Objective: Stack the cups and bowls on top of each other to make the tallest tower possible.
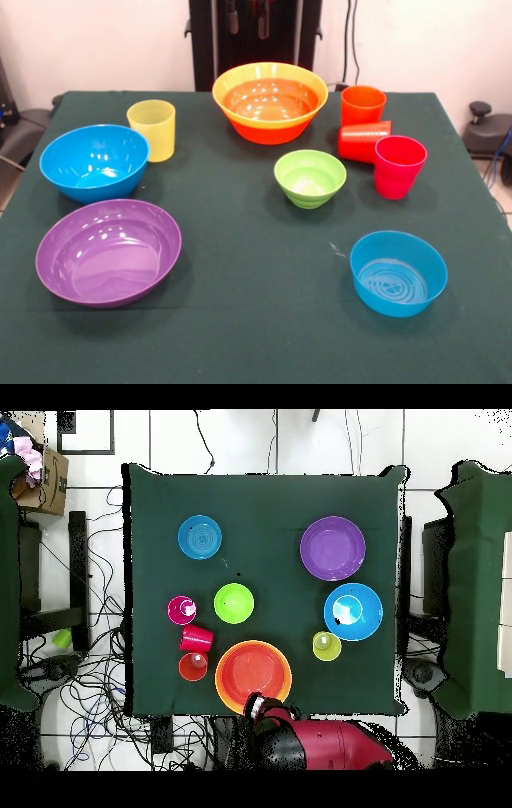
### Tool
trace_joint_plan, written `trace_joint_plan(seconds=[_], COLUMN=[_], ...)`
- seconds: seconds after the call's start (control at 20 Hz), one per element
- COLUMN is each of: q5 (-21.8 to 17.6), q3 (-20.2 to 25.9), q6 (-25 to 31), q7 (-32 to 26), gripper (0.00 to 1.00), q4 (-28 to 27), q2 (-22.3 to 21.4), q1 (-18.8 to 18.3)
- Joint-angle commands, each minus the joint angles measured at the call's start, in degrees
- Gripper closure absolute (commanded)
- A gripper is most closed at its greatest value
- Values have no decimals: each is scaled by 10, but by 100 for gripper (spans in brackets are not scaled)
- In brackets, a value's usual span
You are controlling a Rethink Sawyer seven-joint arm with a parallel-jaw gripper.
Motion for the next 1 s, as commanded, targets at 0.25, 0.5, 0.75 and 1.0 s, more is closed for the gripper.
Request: trace_joint_plan(seconds=[0.25,0.5,0.75,1.0], q5=[-23,2,-4,-16], q3=[32,39,36,19], q6=[-20,12,70,50], q7=[4,6,-12,-1], gripper=[0,0,0,0], q4=[-34,-77,-170,-227], q2=[6,-2,14,66], q1=[6,26,63,87])
